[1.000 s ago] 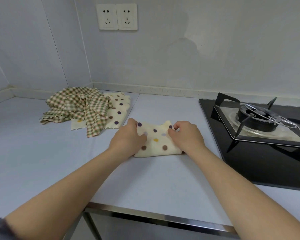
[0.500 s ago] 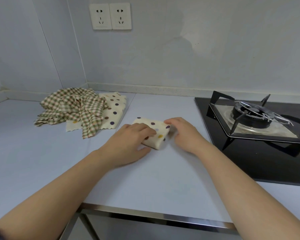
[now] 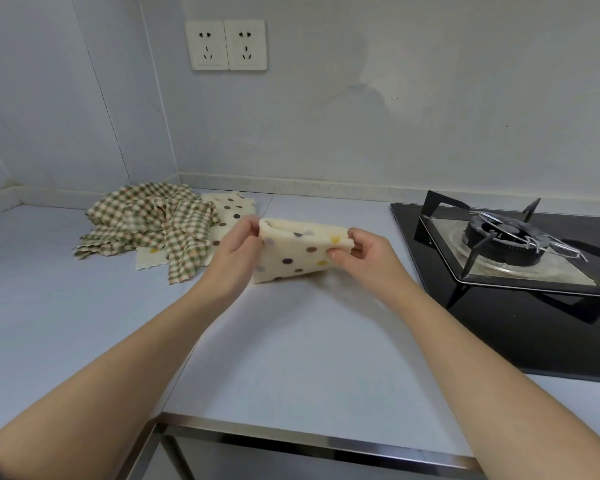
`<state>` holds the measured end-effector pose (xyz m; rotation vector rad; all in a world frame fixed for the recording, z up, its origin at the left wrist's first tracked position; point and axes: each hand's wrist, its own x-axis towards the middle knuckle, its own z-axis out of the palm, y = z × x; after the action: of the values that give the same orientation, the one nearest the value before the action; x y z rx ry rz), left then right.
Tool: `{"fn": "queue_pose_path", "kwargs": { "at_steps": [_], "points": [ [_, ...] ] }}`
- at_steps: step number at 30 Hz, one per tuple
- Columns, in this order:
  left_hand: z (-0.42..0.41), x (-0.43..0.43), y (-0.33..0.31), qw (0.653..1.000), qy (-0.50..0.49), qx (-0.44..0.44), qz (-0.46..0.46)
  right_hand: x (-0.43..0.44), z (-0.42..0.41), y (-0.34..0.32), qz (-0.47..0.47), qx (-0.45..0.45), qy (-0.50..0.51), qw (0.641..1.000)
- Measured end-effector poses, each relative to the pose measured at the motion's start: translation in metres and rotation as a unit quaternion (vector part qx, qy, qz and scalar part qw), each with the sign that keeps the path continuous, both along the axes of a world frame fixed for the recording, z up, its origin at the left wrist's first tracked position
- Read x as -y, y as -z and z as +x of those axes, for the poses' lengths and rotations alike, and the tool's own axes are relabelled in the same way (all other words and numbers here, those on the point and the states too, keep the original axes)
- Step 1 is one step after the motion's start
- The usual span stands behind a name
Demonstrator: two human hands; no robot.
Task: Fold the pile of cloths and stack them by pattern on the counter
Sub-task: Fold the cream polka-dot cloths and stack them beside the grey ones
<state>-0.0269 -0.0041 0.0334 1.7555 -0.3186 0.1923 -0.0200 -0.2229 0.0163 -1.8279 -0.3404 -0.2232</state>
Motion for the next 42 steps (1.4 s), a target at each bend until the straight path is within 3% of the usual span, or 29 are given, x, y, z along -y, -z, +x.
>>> {"fn": "queue_pose_path", "kwargs": {
  "at_steps": [3,8,10,14,25,32,38,40,42],
  "points": [
    [-0.003,-0.007,-0.011,0.996,0.051,0.066,0.033,-0.002,-0.006,-0.008,0.056,0.005,-0.017,0.998],
    [-0.007,-0.007,-0.028,0.951,0.03,0.147,0.271,-0.002,-0.009,-0.012,0.1,0.011,-0.012,0.995],
    [-0.008,-0.006,-0.03,0.937,0.01,0.145,0.318,-0.001,-0.011,-0.014,0.119,0.006,-0.009,0.993],
    [-0.011,-0.008,-0.038,0.941,0.006,0.129,0.314,-0.001,-0.013,-0.018,0.102,-0.023,-0.031,0.994],
    [-0.023,-0.015,-0.06,0.926,0.142,0.035,0.348,-0.008,-0.023,-0.023,0.119,-0.035,-0.081,0.989],
    [-0.025,-0.011,-0.063,0.935,0.09,0.05,0.34,-0.006,-0.024,-0.028,0.111,-0.007,-0.075,0.991],
    [-0.027,-0.017,-0.067,0.875,0.196,-0.021,0.442,-0.007,-0.026,-0.027,0.072,-0.002,-0.07,0.995],
    [-0.027,-0.019,-0.069,0.886,0.221,-0.019,0.406,-0.008,-0.025,-0.026,0.066,0.013,-0.056,0.996],
    [-0.026,-0.021,-0.069,0.914,0.267,-0.036,0.303,-0.01,-0.023,-0.024,0.062,0.025,-0.045,0.997]
  ]
}}
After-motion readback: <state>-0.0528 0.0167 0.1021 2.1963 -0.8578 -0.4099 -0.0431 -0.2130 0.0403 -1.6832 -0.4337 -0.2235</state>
